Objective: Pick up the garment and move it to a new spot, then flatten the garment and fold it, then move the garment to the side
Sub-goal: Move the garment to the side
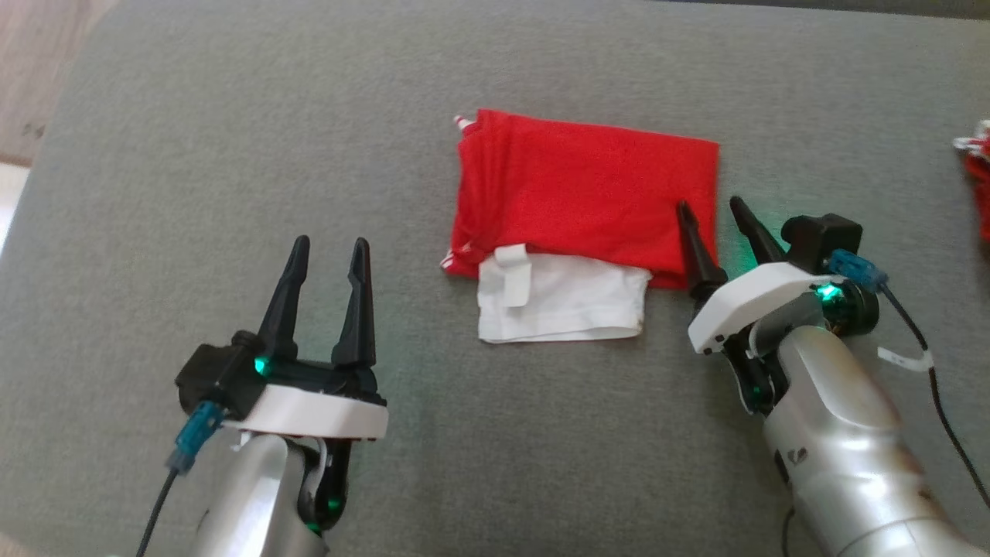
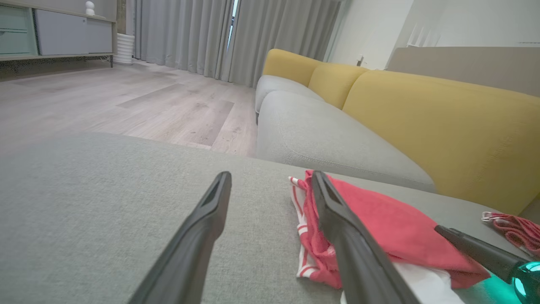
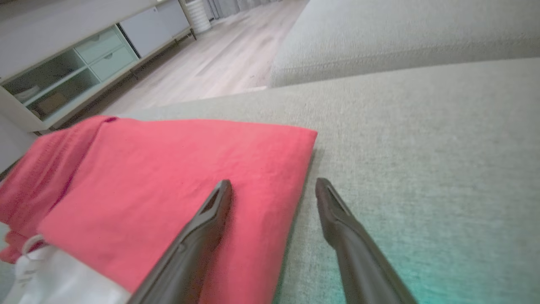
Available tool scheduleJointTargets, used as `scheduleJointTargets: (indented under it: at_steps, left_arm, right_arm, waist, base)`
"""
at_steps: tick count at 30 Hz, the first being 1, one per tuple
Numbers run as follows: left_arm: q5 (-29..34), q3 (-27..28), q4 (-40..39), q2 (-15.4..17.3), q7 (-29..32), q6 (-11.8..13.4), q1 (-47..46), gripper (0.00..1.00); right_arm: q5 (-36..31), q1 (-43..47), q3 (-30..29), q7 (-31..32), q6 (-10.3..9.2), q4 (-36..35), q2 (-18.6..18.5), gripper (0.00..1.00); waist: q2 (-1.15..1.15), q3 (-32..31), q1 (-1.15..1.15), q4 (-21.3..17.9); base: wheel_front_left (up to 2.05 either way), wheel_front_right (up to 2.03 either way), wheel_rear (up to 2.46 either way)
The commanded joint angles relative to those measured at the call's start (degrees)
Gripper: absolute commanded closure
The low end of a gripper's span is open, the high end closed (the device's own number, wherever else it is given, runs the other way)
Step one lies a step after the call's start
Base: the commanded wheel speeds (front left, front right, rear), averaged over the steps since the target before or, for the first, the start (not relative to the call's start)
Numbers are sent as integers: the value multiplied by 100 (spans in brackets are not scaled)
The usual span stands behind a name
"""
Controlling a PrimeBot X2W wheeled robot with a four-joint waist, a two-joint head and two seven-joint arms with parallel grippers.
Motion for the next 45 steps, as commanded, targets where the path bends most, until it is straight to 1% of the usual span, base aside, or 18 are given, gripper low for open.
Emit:
scheduleJointTargets:
  at_steps: [1,2,5,9,10,11,12,16,20,26,29,32,35,37,42,43,44,45]
  left_arm:
    - [-50,102,-137,48,-30,-27,-215,0]
    - [-50,102,-137,48,-30,-27,-215,0]
    - [-73,41,-122,48,-30,-15,-246,0]
    - [-92,26,-117,48,-30,3,-270,0]
    - [-92,30,-114,48,-30,6,-273,0]
    - [-91,37,-110,48,-30,9,-273,0]
    - [-88,49,-106,48,-30,13,-270,0]
    - [-55,125,-109,48,-30,33,-240,0]
    - [-31,165,-147,48,-30,31,-219,0]
    - [17,236,-228,48,-30,25,-202,0]
    - [37,240,-250,48,-30,35,-222,0]
    - [36,177,-276,48,-30,43,-289,0]
    - [53,64,-307,48,-30,36,-399,0]
    - [67,7,-339,48,-30,34,-477,0]
    - [105,-114,-360,48,-30,23,-672,0]
    - [114,-151,-353,48,-30,17,-735,0]
    - [118,-167,-349,48,-30,14,-762,0]
    - [118,-167,-349,48,-30,14,-762,0]
  right_arm:
    - [14,-225,145,62,-4,192,39,0]
    - [14,-225,145,62,-4,192,39,0]
    - [84,-395,205,136,-4,730,39,0]
    - [372,-546,492,237,-4,1174,39,0]
    - [430,-582,568,229,-4,1240,39,13]
    - [475,-618,633,204,-4,1302,39,79]
    - [495,-662,691,159,-4,1358,39,100]
    - [412,-860,817,-102,-4,1546,39,100]
    - [20,-1061,763,-331,-4,1639,39,100]
    - [-1028,-1174,410,-414,-4,1441,39,100]
    - [-1662,-1082,116,-417,-4,1094,14,100]
    - [-2189,-935,-96,-419,-4,759,-95,100]
    - [-2567,-851,-160,-398,-4,470,-283,100]
    - [-2708,-837,-152,-313,-4,301,-468,100]
    - [-2777,-910,-107,-72,-4,-75,-1118,100]
    - [-2725,-975,-122,13,-4,-193,-1442,100]
    - [-2680,-1014,-159,54,-4,-246,-1592,100]
    - [-2680,-1014,-159,54,-4,-246,-1592,100]
  waist:
    - [0,78,-1,128]
    - [0,78,-1,128]
    - [0,98,-1,229]
    - [0,100,-1,295]
    - [0,97,-1,300]
    - [0,90,-1,299]
    - [0,81,-1,291]
    - [0,15,-1,179]
    - [0,-77,-1,-16]
    - [0,-218,-1,-443]
    - [0,-267,-1,-667]
    - [0,-273,-1,-897]
    - [0,-226,-1,-1110]
    - [0,-159,-1,-1246]
    - [0,67,-1,-1470]
    - [0,160,-1,-1513]
    - [0,205,-1,-1525]
    - [0,205,-1,-1525]
  base:
    - [0,0,0]
    - [0,0,0]
    - [0,0,0]
    - [0,0,0]
    - [0,0,0]
    - [0,0,0]
    - [0,0,0]
    - [0,0,0]
    - [0,0,0]
    - [0,0,0]
    - [0,0,0]
    - [0,0,0]
    - [0,0,0]
    - [0,0,0]
    - [0,0,0]
    - [0,0,0]
    - [0,0,0]
    - [0,0,0]
